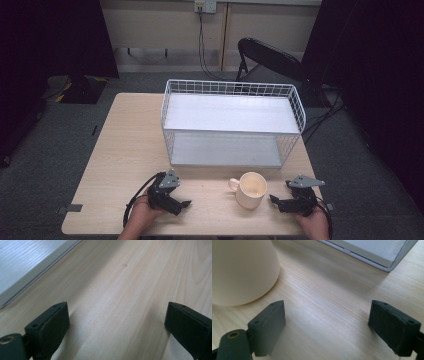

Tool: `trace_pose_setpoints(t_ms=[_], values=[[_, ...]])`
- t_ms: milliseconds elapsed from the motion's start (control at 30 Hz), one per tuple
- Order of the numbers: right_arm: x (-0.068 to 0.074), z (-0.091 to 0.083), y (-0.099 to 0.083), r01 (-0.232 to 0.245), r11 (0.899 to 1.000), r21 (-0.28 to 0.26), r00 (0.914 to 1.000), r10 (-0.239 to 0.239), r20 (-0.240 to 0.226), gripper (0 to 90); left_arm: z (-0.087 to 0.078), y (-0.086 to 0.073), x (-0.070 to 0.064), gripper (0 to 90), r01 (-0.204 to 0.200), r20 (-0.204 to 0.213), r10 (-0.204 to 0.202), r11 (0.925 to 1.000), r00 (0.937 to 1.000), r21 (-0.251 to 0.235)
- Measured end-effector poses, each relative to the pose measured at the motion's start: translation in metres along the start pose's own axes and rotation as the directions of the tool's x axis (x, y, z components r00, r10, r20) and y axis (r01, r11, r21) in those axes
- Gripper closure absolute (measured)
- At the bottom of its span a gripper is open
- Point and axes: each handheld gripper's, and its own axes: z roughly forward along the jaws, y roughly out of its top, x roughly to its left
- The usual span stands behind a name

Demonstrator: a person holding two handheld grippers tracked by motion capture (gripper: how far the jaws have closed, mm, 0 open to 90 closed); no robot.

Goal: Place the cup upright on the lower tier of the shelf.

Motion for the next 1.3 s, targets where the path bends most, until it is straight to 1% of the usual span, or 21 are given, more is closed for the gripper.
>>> trace_pose_setpoints(t_ms=[233, 267, 300, 333, 400, 467, 533, 567, 633, 733, 833, 933, 1067, 1167, 1267, 1300], values=[[0.001, 0.001, 0.002, -0.013, 1.0, 0.005, 0.9998, 0.013, 0.011, 13.5, 0.0, 0.0, 0.0, 5.4, 0.001, 0.001, -0.001, 1.0, 1.0, -0.001], [0.001, 0.001, 0.003, -0.01, 1.0, 0.012, 0.9999, 0.01, 0.007, 14.2, 0.0, 0.0, 0.0, 5.4, 0.002, 0.003, -0.002, 1.0, 1.0, -0.002], [0.002, 0.0, 0.005, -0.013, 0.999, 0.038, 0.9999, 0.013, 0.006, 16.3, 0.0, 0.0, 0.0, 5.4, 0.002, 0.003, -0.002, 1.0, 1.0, -0.002], [0.003, -0.001, 0.006, -0.014, 0.999, 0.043, 0.9999, 0.014, 0.004, 17.9, 0.0, 0.0, 0.0, 5.4, 0.002, 0.003, -0.002, 1.0, 1.0, -0.002], [0.004, -0.005, 0.009, -0.014, 0.999, 0.029, 0.9999, 0.014, -0.006, 19.8, 0.0, 0.0, 0.0, 5.4, 0.003, 0.003, -0.003, 1.0, 1.0, -0.002], [0.005, -0.007, 0.01, -0.015, 1.0, 0.019, 0.9999, 0.015, -0.007, 19.8, 0.0, 0.0, 0.0, 5.4, 0.003, 0.003, -0.003, 1.0, 1.0, -0.002], [0.007, -0.012, 0.014, -0.018, 1.0, 0.004, 0.9996, 0.018, -0.023, 21.2, 0.0, 0.0, 0.0, 5.4, 0.002, 0.003, -0.002, 1.0, 1.0, -0.002], [0.008, -0.015, 0.016, -0.017, 1.0, 0.0, 0.9996, 0.017, -0.021, 21.5, 0.0, 0.0, 0.0, 5.4, 0.002, 0.003, -0.002, 1.0, 1.0, -0.002], [0.012, -0.019, 0.02, 0.005, 1.0, 0.006, 0.9999, -0.005, -0.01, 21.7, 0.0, 0.0, 0.0, 5.4, 0.002, 0.003, -0.002, 1.0, 1.0, -0.002], [0.014, -0.023, 0.023, -0.016, 1.0, 0.013, 0.9993, 0.016, -0.033, 22.6, 0.0, 0.0, 0.0, 5.4, 0.002, 0.003, -0.002, 1.0, 1.0, -0.002], [0.014, -0.026, 0.025, -0.022, 1.0, 0.019, 0.9991, 0.023, -0.036, 23.5, 0.0, 0.0, 0.0, 5.4, 0.002, 0.002, -0.002, 1.0, 1.0, -0.002], [0.014, -0.031, 0.031, -0.02, 1.0, 0.011, 0.9991, 0.02, -0.037, 23.8, 0.0, 0.0, 0.0, 5.2, 0.002, -0.001, -0.002, 1.0, 1.0, 0.0], [0.015, -0.035, 0.038, -0.031, 0.999, -0.007, 0.9986, 0.031, -0.042, 23.3, 0.0, 0.0, 0.0, 5.2, 0.003, -0.001, -0.003, 1.0, 1.0, -0.002], [0.016, -0.037, 0.042, -0.029, 0.999, -0.013, 0.9987, 0.029, -0.043, 23.4, 0.0, 0.0, 0.0, 5.2, 0.003, -0.002, -0.003, 1.0, 1.0, 0.0], [0.016, -0.041, 0.05, -0.015, 1.0, -0.013, 0.9993, 0.014, -0.035, 23.2, 0.0, 0.0, 0.0, 5.2, 0.002, -0.002, -0.002, 1.0, 1.0, 0.001], [0.016, -0.041, 0.05, -0.015, 1.0, -0.013, 0.9993, 0.014, -0.035, 23.2, 0.0, 0.0, 0.0, 5.2, 0.003, -0.002, -0.003, 1.0, 1.0, -0.001]])
